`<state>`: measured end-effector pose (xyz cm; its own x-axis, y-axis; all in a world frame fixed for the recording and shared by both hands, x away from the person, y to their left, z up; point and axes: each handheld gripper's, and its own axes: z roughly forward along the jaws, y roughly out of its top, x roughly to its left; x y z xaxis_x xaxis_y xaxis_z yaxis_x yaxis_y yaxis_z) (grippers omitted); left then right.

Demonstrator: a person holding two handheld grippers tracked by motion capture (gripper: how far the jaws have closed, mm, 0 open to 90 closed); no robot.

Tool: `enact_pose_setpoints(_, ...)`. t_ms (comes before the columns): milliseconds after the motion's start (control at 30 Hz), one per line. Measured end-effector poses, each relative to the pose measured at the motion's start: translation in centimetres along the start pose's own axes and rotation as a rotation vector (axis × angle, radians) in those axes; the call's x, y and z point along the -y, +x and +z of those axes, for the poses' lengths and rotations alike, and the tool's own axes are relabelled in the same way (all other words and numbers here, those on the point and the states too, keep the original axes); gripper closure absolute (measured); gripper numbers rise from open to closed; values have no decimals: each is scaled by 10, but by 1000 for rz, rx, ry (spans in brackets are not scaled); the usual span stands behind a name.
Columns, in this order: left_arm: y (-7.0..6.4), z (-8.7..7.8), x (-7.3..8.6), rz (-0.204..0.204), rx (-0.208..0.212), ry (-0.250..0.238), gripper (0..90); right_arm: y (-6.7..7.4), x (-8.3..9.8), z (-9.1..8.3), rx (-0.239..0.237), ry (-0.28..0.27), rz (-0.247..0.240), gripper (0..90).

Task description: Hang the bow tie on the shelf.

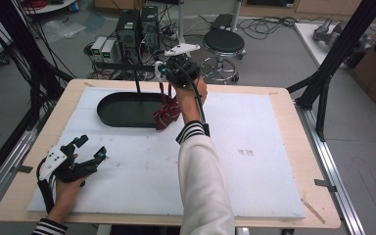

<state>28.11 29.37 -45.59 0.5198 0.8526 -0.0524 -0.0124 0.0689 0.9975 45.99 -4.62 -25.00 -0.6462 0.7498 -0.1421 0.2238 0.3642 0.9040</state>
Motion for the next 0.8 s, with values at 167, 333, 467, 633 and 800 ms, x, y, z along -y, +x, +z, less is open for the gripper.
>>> enact_pose_setpoints(167, 0, 0, 0, -1, -2, 1, 169, -2, -11, 5, 14, -16, -11, 876)
enact_pose_setpoints(333, 0, 0, 0, 0, -1, 4, 169, -6, -20, 13, 7, -14, 8, 876)
enact_pose_setpoints(467, 0, 0, 0, 1, -3, 3, 169, -4, -27, 21, 10, -12, -17, 876)
enact_pose_setpoints(633, 1, 0, 0, -2, -1, 5, 169, -3, -28, 34, 28, -10, -22, 876)
enact_pose_setpoints(800, 1, 0, 0, -6, -2, 7, 168, -4, -29, 44, 59, -14, -24, 876)
